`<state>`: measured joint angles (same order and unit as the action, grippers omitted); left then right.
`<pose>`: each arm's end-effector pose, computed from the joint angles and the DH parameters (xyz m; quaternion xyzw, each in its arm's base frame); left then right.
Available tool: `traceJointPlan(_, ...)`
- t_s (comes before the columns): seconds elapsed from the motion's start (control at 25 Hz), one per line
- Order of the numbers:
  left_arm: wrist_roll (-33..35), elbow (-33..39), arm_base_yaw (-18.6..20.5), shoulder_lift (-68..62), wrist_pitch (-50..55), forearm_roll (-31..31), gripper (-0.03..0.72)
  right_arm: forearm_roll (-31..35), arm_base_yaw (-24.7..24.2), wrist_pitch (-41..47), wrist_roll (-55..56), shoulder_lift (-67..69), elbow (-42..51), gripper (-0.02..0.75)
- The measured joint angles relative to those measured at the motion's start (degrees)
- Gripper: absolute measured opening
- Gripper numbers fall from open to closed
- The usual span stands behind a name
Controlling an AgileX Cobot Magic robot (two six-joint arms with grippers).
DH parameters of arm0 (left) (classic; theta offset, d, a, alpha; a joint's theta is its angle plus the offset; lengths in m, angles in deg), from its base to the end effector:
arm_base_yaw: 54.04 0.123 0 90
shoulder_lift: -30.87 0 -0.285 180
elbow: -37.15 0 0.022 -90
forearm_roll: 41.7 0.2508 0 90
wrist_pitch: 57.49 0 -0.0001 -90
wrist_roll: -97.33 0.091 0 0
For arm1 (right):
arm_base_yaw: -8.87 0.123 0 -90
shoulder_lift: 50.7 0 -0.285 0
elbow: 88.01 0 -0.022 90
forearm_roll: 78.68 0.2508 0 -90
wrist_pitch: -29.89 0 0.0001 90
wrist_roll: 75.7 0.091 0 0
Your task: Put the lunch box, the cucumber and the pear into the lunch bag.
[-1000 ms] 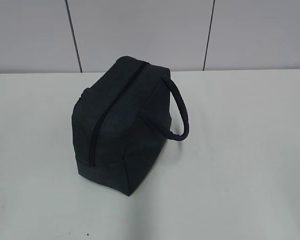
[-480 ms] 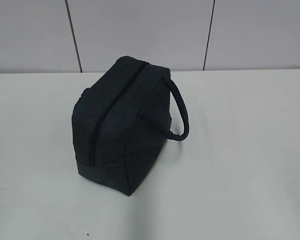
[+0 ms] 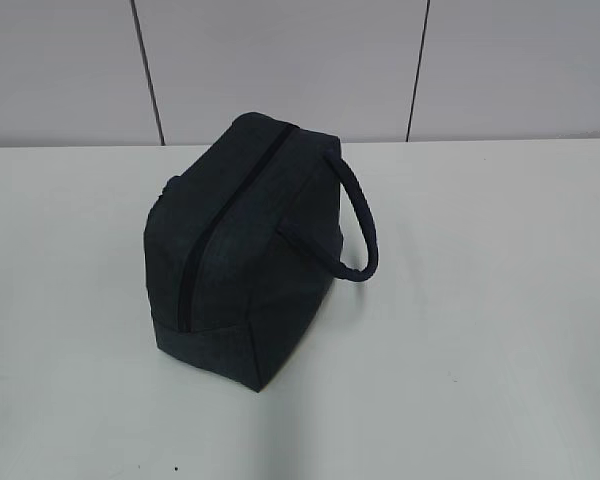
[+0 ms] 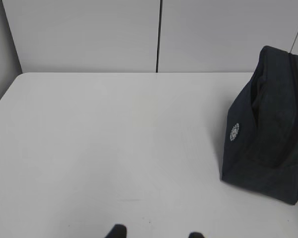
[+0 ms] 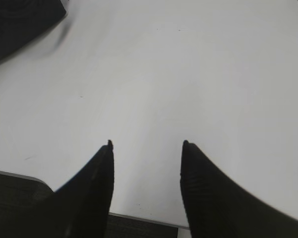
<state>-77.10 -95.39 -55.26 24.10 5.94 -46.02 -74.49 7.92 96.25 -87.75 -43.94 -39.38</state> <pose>-0.0121 -0.0059 0.2789 0.0537 0.8533 -0.0179 0.5183 -0.0118 0.0063 0.2693 -0.0879 0.8685 -0.0189 0.4874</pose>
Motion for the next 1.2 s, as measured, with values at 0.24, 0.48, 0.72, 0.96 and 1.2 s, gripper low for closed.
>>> traceJointPlan(0.24, 0.06, 0.0, 0.0, 0.0, 0.0, -0.04, 0.243, -0.09, 0.0, -0.09, 0.0, 0.0, 0.0, 0.352)
traceJointPlan(0.48, 0.06, 0.0, -0.1, 0.0, 0.0, -0.07, 0.243, -0.09, 0.0, -0.09, 0.0, 0.0, 0.0, 0.352)
traceJointPlan(0.72, 0.06, 0.0, -1.41, 0.0, 0.0, -0.11, 0.241, -0.09, 0.0, -0.09, 0.0, 0.0, 0.0, 0.352)
traceJointPlan(0.96, 0.06, 0.0, -1.69, 0.0, 0.0, -0.11, 0.241, -0.09, 0.0, -0.09, 0.0, 0.0, 0.0, 0.352)
traceJointPlan(1.2, 0.06, 0.0, -1.69, 0.0, 0.0, -0.14, 0.241, -0.09, 0.0, -0.09, 0.0, 0.0, 0.0, 0.352)
